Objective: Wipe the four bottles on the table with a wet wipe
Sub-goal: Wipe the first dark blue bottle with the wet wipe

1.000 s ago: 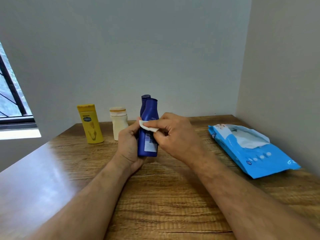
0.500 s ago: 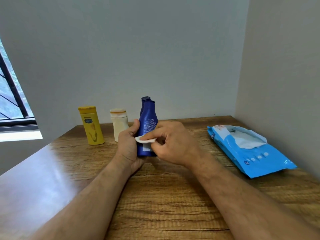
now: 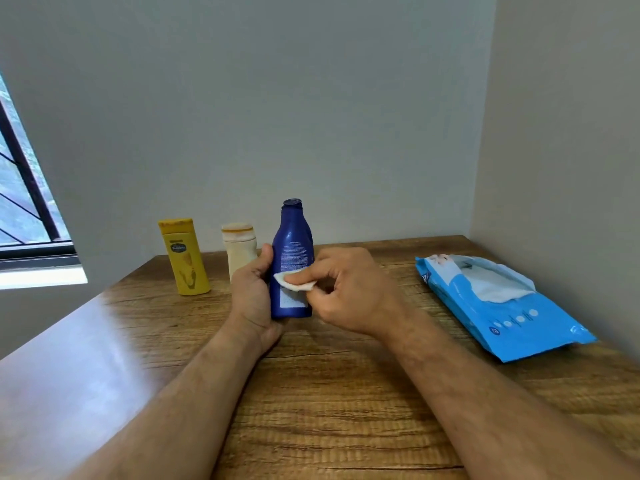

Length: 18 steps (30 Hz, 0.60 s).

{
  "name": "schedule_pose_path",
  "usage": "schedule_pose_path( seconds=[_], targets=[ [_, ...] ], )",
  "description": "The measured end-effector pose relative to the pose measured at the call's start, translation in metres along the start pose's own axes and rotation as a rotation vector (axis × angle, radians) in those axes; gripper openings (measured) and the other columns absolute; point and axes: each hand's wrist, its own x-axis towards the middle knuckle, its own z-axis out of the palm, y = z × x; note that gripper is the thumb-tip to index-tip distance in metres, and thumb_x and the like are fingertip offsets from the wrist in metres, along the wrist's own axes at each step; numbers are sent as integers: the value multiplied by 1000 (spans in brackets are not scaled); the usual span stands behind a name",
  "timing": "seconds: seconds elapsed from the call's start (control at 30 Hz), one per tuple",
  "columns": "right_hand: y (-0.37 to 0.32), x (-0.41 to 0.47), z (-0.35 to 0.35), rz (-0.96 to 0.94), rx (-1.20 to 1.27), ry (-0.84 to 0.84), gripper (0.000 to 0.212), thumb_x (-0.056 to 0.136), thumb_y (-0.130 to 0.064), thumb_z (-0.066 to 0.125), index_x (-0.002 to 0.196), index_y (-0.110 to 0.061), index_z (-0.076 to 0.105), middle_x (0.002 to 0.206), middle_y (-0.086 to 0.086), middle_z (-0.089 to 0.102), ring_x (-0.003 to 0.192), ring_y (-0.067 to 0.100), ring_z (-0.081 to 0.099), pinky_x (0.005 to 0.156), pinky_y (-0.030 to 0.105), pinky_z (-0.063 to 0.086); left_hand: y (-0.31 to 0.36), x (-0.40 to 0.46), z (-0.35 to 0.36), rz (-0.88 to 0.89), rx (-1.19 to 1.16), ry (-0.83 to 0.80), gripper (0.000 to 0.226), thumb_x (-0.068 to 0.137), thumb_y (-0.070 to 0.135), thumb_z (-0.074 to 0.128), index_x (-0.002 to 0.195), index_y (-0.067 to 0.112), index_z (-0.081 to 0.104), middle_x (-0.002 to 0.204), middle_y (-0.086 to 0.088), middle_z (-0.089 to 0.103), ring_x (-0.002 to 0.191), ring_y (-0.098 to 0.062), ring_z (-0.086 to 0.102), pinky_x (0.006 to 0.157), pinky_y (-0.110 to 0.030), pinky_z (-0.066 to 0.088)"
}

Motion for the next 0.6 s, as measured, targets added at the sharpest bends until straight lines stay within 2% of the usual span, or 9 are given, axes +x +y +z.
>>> schedule_pose_path(
  seconds=[0.13,0.23,0.27,0.37,0.43,0.5,0.6],
  targets=[
    [-2,0,0,-9,-13,23,30,90,-28,70,121,-26,72,106,-4,70,89,6,62,83,25,56,0,0,0,-8,7,-29,42,103,40,43,105,7,69,85,-13,74,73,-24,72,75,-40,58],
    [-2,0,-2,37,-7,178,30,95,-27,65,124,-23,70,97,-4,65,80,5,58,76,18,54,-3,-2,2,-12,36,-81,39,104,36,43,99,9,71,78,-9,74,65,-19,70,59,-33,59],
    [-1,0,-3,51,-4,237,29,96,-25,64,125,-22,70,94,-5,63,77,4,58,73,13,52,-3,-2,2,-10,43,-93,40,104,35,43,94,10,73,77,-8,74,64,-20,70,58,-33,58],
    [-1,-1,-5,71,38,327,30,96,-15,63,126,-19,68,91,-5,58,75,-5,57,62,1,45,-4,-4,5,-6,22,-125,47,104,33,43,82,13,78,78,-9,74,66,-22,69,70,-41,53],
    [0,-1,-6,79,86,303,32,95,-12,64,125,-20,69,91,-4,59,74,-3,60,59,5,48,-3,-4,4,-7,8,-115,40,104,34,43,93,10,73,79,-9,74,66,-22,71,67,-39,55],
    [1,-1,-5,56,59,228,30,92,-15,68,121,-22,72,91,-4,62,71,6,61,64,13,52,-1,-4,2,0,0,-75,36,103,34,43,104,9,69,82,-10,75,69,-22,73,60,-35,60],
    [0,-1,-4,18,-2,141,29,87,-15,70,113,-25,76,88,-10,63,71,0,55,66,8,44,1,-2,-1,10,-8,-42,38,103,36,44,108,8,69,91,-13,74,77,-24,72,74,-39,60]
  ],
)
